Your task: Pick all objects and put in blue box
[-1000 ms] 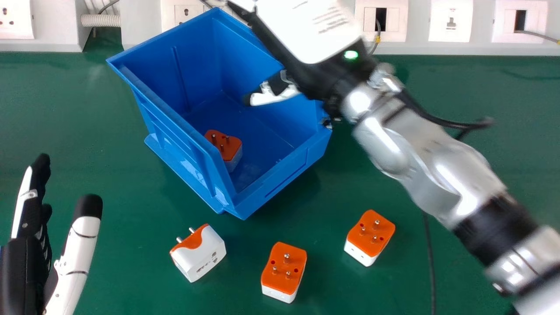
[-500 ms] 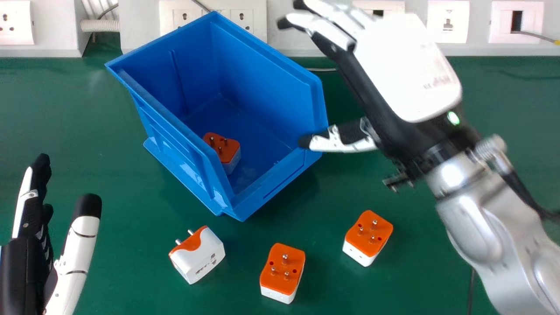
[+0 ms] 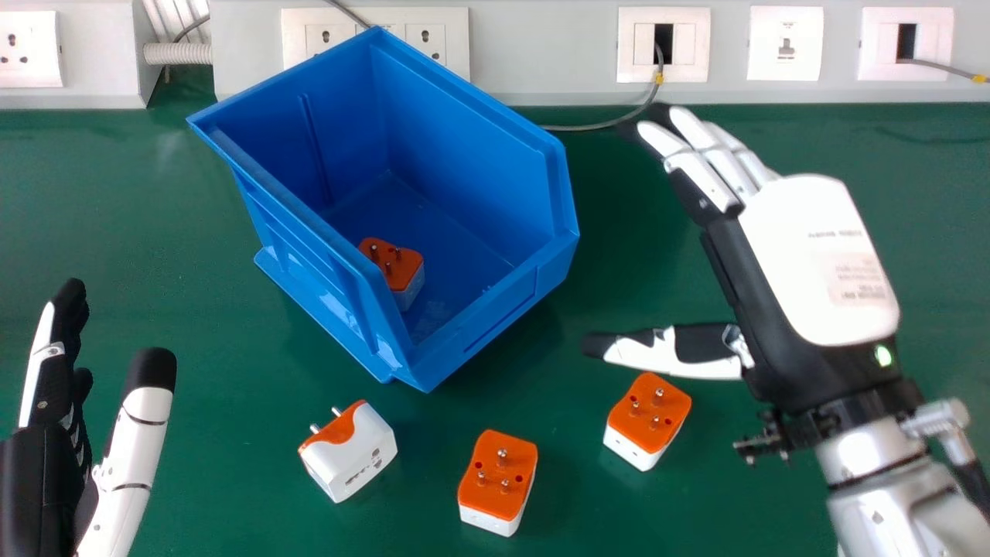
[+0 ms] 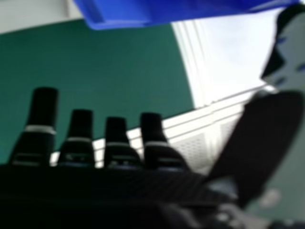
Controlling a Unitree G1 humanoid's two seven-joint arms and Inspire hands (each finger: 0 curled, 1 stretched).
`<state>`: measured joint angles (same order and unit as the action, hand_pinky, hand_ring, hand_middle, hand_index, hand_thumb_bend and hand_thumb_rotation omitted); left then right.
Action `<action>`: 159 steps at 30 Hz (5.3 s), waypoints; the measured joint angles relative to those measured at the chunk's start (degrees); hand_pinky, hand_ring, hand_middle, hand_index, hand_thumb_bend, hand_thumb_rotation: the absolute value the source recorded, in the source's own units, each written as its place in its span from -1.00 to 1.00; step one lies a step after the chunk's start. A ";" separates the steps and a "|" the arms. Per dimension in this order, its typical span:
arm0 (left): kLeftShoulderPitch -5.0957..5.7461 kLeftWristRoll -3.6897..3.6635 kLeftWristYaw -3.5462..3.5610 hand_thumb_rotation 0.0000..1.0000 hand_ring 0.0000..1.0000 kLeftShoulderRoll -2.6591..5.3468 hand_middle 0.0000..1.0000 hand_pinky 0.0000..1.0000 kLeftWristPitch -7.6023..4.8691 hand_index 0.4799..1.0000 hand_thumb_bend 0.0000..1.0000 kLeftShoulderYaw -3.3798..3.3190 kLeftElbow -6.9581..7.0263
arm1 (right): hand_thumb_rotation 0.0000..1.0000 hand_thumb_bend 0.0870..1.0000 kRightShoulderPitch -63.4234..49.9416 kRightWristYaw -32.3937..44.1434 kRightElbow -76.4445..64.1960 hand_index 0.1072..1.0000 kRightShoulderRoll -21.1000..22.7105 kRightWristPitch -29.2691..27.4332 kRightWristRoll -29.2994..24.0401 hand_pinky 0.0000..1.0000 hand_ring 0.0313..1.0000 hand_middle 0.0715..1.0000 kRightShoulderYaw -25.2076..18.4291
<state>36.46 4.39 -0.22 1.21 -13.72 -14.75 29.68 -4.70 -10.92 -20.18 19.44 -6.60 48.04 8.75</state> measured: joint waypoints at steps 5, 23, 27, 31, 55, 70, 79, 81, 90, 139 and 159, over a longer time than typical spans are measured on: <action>0.03 -0.01 -0.02 0.66 1.00 0.00 0.97 0.99 0.03 0.85 0.29 -0.03 0.00 | -0.28 0.29 -4.44 -0.47 -0.37 0.75 -3.61 3.52 2.55 0.45 0.80 0.88 0.51; 0.21 0.01 0.00 0.66 1.00 0.01 0.98 1.00 0.32 0.88 0.26 0.12 0.25 | -0.14 0.41 -7.36 3.56 7.50 0.81 -6.80 17.16 6.62 0.57 0.81 0.89 5.11; -0.04 -0.02 0.01 0.66 1.00 0.02 0.99 1.00 0.33 0.90 0.27 0.27 0.23 | -0.11 0.45 -6.97 3.92 10.79 0.83 -7.07 19.93 7.05 0.60 0.82 0.90 6.53; -0.23 -0.27 0.08 0.66 1.00 0.02 0.99 1.00 0.33 0.92 0.28 0.26 0.22 | -0.09 0.47 -6.41 4.01 13.35 0.83 -6.97 22.12 7.75 0.61 0.81 0.90 7.75; -0.44 -0.75 0.30 0.66 1.00 -0.05 1.00 1.00 0.26 0.98 0.28 0.35 -0.24 | -0.07 0.48 5.90 4.30 27.18 0.84 -7.51 30.16 8.37 0.62 0.81 0.91 11.81; -0.19 -0.71 0.29 0.66 1.00 -0.06 1.00 1.00 0.29 0.98 0.29 0.39 -0.17 | -0.09 0.47 11.80 9.69 28.90 0.82 -7.26 37.18 9.89 0.65 0.81 0.90 15.42; -0.24 -0.58 0.29 0.66 1.00 -0.07 1.00 1.00 0.32 0.98 0.31 0.47 -0.08 | -0.13 0.47 14.16 17.82 26.96 0.79 -6.50 42.18 11.88 0.64 0.78 0.87 18.21; -0.33 -0.57 0.29 0.65 1.00 -0.10 1.00 1.00 0.32 0.98 0.30 0.36 -0.08 | -0.13 0.47 14.97 20.01 26.89 0.78 -6.25 43.06 12.51 0.65 0.78 0.87 18.86; -0.99 -0.51 0.25 0.65 1.00 -0.18 1.00 1.00 0.63 0.91 0.29 0.20 0.00 | -0.11 0.49 16.70 29.45 23.84 0.78 -5.40 47.14 13.77 0.63 0.76 0.87 20.73; -0.67 -0.54 0.25 0.64 1.00 -0.77 1.00 1.00 0.79 0.86 0.26 -0.21 -0.01 | -0.07 0.51 27.65 36.03 35.28 0.71 -8.88 52.09 16.32 0.51 0.66 0.79 25.14; -0.71 -0.59 0.28 0.64 1.00 -0.77 1.00 1.00 1.76 0.88 0.25 -0.19 0.18 | -0.08 0.47 28.65 36.75 35.58 0.69 -9.72 53.77 16.21 0.50 0.66 0.78 25.53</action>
<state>35.75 3.80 0.06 0.44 -11.96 -14.94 29.86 23.95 25.83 15.40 9.71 47.17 64.25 34.28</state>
